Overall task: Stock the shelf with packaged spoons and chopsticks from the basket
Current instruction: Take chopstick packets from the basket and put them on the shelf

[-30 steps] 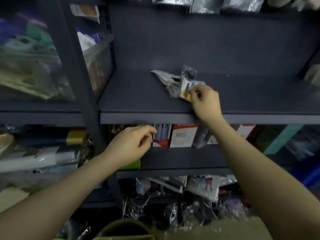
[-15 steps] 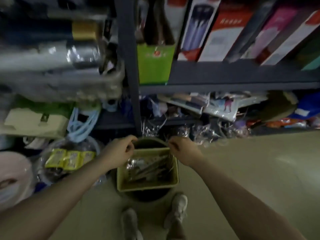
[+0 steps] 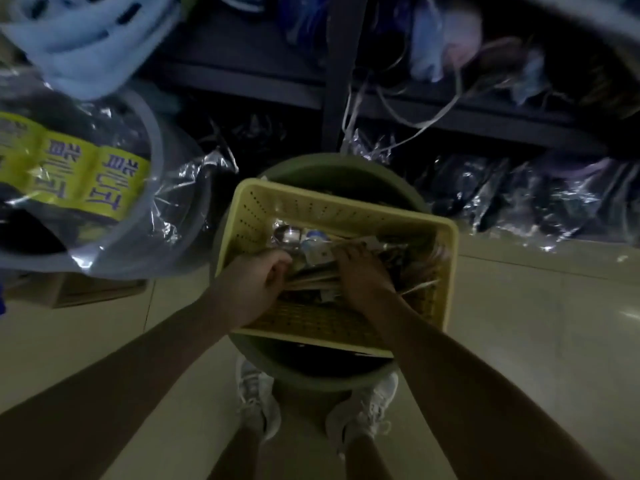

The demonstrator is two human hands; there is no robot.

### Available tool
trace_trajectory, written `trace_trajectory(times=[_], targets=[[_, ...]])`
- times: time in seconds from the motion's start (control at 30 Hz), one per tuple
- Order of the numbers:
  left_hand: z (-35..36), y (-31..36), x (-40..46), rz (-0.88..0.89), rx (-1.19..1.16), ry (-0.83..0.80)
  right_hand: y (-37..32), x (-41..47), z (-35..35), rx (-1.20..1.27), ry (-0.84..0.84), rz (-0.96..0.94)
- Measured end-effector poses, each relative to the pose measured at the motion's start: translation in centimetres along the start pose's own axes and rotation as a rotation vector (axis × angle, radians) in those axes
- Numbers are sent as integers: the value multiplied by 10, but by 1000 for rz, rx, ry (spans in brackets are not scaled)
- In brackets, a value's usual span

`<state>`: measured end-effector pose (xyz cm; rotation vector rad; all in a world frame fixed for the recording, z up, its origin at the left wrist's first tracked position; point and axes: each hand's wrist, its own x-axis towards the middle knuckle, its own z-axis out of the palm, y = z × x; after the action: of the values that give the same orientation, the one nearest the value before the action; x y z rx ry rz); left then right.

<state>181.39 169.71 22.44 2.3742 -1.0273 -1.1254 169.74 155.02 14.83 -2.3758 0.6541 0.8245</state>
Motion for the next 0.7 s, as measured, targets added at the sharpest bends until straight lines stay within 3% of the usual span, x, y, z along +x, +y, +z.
trace_trajectory(times=[0.2, 0.3, 0.4, 0.7], targets=[[19, -10, 17, -15, -19, -96, 11, 44, 19, -320, 53, -61], [18, -9, 10, -23, -54, -98, 14, 49, 10, -407, -20, -19], [14, -5, 2, -46, -68, -67, 15, 42, -3, -303, -112, -24], [42, 0, 28, -117, 108, -266, 15, -3, -68, 63, 58, -41]])
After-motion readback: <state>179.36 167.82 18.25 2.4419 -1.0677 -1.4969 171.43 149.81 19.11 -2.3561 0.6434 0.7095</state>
